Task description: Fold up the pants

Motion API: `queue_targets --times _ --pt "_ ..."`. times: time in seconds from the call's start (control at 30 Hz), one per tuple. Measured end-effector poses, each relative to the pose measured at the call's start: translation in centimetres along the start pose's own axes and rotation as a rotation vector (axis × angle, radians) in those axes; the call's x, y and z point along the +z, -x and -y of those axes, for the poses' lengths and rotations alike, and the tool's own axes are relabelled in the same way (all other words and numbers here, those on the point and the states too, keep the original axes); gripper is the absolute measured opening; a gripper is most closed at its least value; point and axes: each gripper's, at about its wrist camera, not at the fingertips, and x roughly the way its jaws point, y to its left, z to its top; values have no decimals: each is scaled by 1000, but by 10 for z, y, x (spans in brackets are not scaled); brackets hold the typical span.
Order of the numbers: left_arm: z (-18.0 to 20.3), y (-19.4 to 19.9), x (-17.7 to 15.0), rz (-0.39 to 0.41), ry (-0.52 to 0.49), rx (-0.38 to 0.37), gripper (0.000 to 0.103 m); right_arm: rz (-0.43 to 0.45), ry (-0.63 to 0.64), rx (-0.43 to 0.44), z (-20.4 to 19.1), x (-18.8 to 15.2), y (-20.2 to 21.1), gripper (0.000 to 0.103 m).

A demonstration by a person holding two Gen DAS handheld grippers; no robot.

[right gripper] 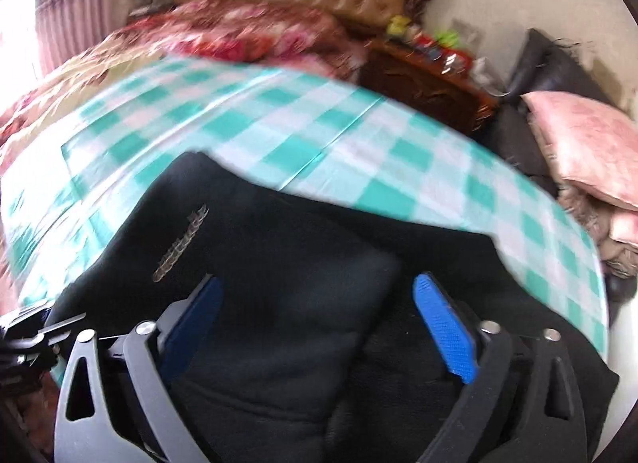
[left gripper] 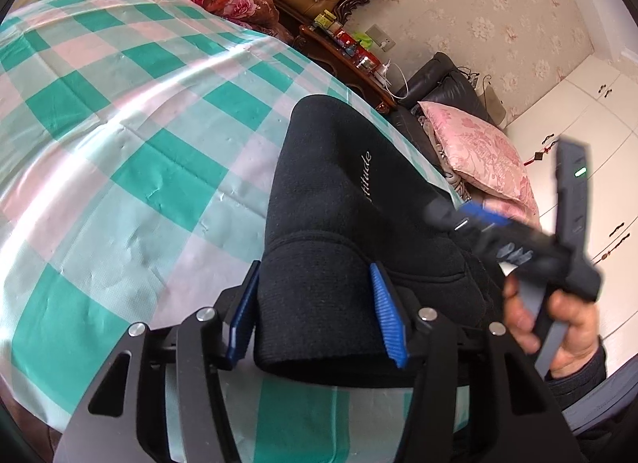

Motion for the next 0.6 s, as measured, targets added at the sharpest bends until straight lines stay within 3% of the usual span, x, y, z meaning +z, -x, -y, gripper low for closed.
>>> queue_targets --times 0.03,0.1,0.2,0.43,0.53,0.6 --pt "-2 0 1 -2 16 -10 58 -53 1 -2 0 -5 -12 78" --pt "-3 2 2 -6 36 -15 59 -14 20 -7 -1 -11 -13 79" --pt "-4 2 3 -14 45 -19 59 -27 15 9 1 -10 -13 80" --pt "0 4 5 -24 39 3 39 -92 34 24 1 2 -10 80" --pt "12 7 4 -12 -15 43 37 -79 56 110 -5 35 17 89" --pt "19 9 5 -2 -38 66 36 -103 58 185 -14 59 24 89"
